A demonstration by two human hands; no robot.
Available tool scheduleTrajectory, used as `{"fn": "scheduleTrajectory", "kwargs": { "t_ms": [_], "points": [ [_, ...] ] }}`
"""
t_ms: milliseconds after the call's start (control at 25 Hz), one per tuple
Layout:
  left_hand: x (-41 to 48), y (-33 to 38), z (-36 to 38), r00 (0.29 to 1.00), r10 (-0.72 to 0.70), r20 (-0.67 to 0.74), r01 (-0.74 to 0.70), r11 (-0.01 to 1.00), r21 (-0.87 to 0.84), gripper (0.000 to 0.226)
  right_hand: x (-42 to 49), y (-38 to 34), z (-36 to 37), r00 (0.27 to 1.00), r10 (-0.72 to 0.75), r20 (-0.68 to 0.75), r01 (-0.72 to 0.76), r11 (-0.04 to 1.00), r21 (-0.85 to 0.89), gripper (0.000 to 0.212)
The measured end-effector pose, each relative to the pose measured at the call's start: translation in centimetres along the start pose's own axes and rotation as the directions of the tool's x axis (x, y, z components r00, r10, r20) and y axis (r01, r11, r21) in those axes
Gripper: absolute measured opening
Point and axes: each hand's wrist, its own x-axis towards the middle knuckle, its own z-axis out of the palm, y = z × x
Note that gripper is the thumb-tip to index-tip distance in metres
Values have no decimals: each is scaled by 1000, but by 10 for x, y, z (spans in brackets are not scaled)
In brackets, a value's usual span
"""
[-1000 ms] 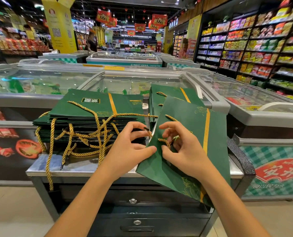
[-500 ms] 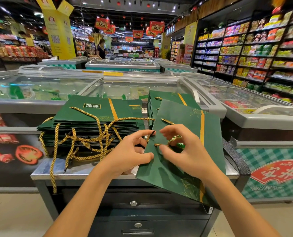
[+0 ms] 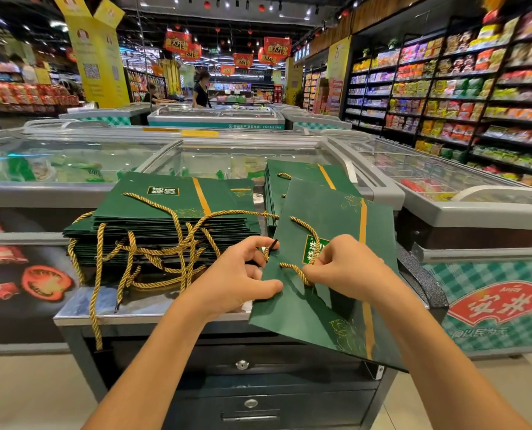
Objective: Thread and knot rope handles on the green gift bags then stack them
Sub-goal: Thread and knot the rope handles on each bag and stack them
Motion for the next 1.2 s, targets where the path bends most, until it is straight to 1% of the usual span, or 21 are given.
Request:
{"fn": "scheduleTrajectory", "kwargs": {
  "t_ms": [40, 80, 120, 160, 240, 320, 440, 480, 520, 600, 640, 720, 800, 840, 920, 960, 1000, 1040, 1120, 1160, 1200],
  "points": [
    [0, 0, 0, 1000, 3, -4, -3, 1000, -4, 59, 0, 2, -2, 1000, -4, 10, 4, 1000, 24, 32],
    [0, 0, 0, 1000, 10, -10, -10, 1000, -12, 59, 0, 4, -4, 1000, -3, -12, 3, 1000, 19, 31],
    [0, -1, 0, 1000, 17, -15, -18, 1000, -24, 60, 1, 7, -5, 998, 4, -70, -5, 1000, -9, 29],
    [0, -1, 0, 1000, 24, -20, -24, 999, -36, 60, 1, 11, -6, 987, 13, -158, -23, 998, -60, 29],
    [0, -2, 0, 999, 32, -16, -33, 998, -48, 60, 3, 21, -5, 937, -5, -348, -60, 982, -177, 28],
    [0, -1, 0, 999, 34, -2, -34, 998, -59, 61, 4, 25, -1, 885, -39, -465, -81, 968, -237, 24],
    [-1, 0, 1, 1000, 21, -5, -21, 994, -104, 62, 10, 35, 6, 807, -77, -586, -51, 979, -198, 15],
    [-1, -1, 1, 1000, 22, -13, -23, 994, -108, 61, 11, 40, 6, 785, -63, -616, -22, 991, -129, 15],
    [-1, -2, 0, 999, 26, -19, -28, 993, -110, 60, 12, 45, 6, 776, -22, -631, 11, 1000, -21, 14],
    [1, -4, 0, 999, 27, -37, -32, 991, -132, 58, 10, 50, 8, 786, 51, -616, 85, 978, 190, 12],
    [2, -5, 0, 999, 20, -47, -27, 989, -145, 56, 9, 52, 10, 793, 56, -606, 127, 958, 255, 12],
    [2, -5, 1, 998, 16, -61, -25, 989, -145, 51, 9, 54, 13, 821, 21, -571, 217, 913, 345, 12],
    [3, -4, 2, 997, 11, -73, -21, 991, -129, 48, 7, 55, 13, 861, -71, -503, 323, 841, 433, 11],
    [3, -4, 3, 997, 9, -77, -19, 992, -122, 47, 5, 57, 11, 879, -131, -458, 355, 823, 444, 12],
    [3, -3, 4, 996, 7, -94, -16, 995, -98, 45, 2, 62, 7, 905, -270, -330, 384, 852, 355, 35],
    [2, -2, 5, 994, 2, -105, -10, 996, -83, 44, 2, 65, 6, 914, -312, -260, 383, 875, 296, 44],
    [2, -2, 5, 994, -3, -113, -6, 997, -72, 44, 2, 66, 6, 918, -332, -219, 383, 887, 257, 44],
    [2, -1, 6, 993, -5, -117, -3, 998, -69, 43, 3, 68, 6, 918, -339, -205, 384, 889, 248, 37],
    [0, 0, 7, 992, -7, -125, -3, 997, -78, 42, 7, 70, 7, 912, -333, -240, 390, 886, 251, 15],
    [0, 0, 7, 992, -9, -129, -3, 996, -90, 42, 9, 71, 8, 907, -324, -268, 391, 885, 253, 7],
    [0, 1, 8, 991, -14, -132, 0, 995, -101, 43, 10, 72, 9, 907, -309, -287, 385, 885, 262, 3]
  ]
}}
